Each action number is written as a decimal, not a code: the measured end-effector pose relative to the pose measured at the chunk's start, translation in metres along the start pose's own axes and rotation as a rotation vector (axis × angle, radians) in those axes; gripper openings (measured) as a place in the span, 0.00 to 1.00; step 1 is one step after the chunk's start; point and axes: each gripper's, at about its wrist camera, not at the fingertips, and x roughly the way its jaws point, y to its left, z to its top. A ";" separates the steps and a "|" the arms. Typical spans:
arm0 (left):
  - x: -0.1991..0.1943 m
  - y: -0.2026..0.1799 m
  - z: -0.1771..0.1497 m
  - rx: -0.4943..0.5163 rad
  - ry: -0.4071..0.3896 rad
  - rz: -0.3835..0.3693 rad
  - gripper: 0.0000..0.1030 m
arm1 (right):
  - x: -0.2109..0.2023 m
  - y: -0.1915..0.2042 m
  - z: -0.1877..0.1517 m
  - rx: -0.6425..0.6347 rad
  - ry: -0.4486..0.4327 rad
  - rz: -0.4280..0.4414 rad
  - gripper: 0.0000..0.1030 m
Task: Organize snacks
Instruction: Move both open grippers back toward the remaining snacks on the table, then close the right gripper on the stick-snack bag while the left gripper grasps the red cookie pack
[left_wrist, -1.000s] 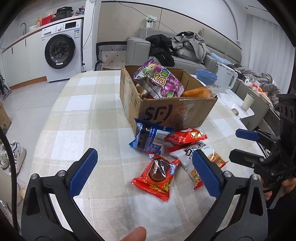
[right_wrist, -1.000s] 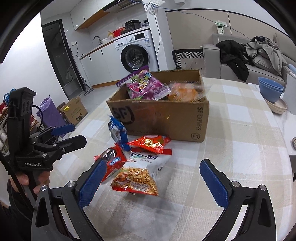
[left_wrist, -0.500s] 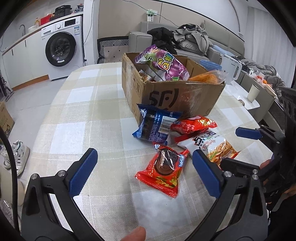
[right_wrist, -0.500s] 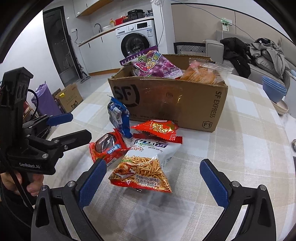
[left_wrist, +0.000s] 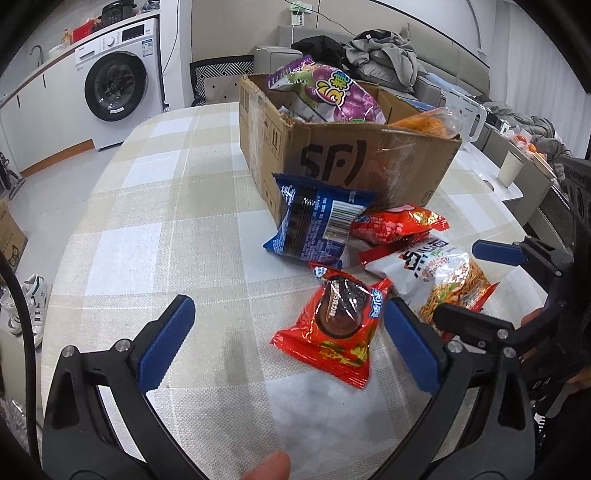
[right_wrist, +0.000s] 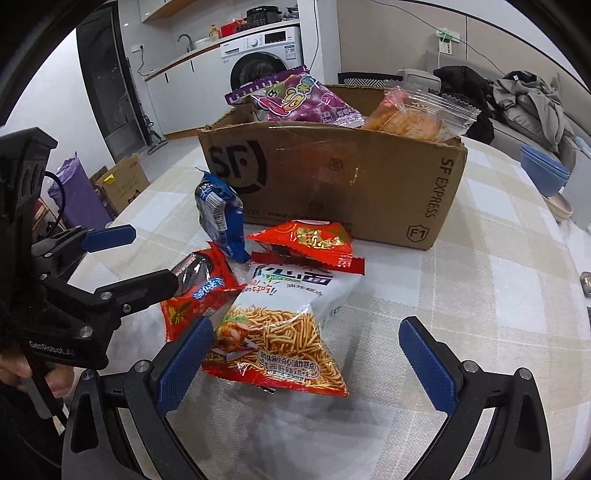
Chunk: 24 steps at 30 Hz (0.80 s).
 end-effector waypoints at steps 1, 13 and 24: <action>0.002 0.000 0.000 0.002 0.005 0.000 0.99 | 0.000 -0.001 0.000 0.001 0.000 0.001 0.99; 0.011 -0.008 -0.008 0.046 0.033 -0.017 0.99 | -0.006 -0.014 -0.005 0.009 0.020 -0.003 0.99; 0.025 -0.018 -0.016 0.066 0.089 -0.030 0.99 | -0.006 -0.003 -0.008 -0.025 0.003 0.008 0.92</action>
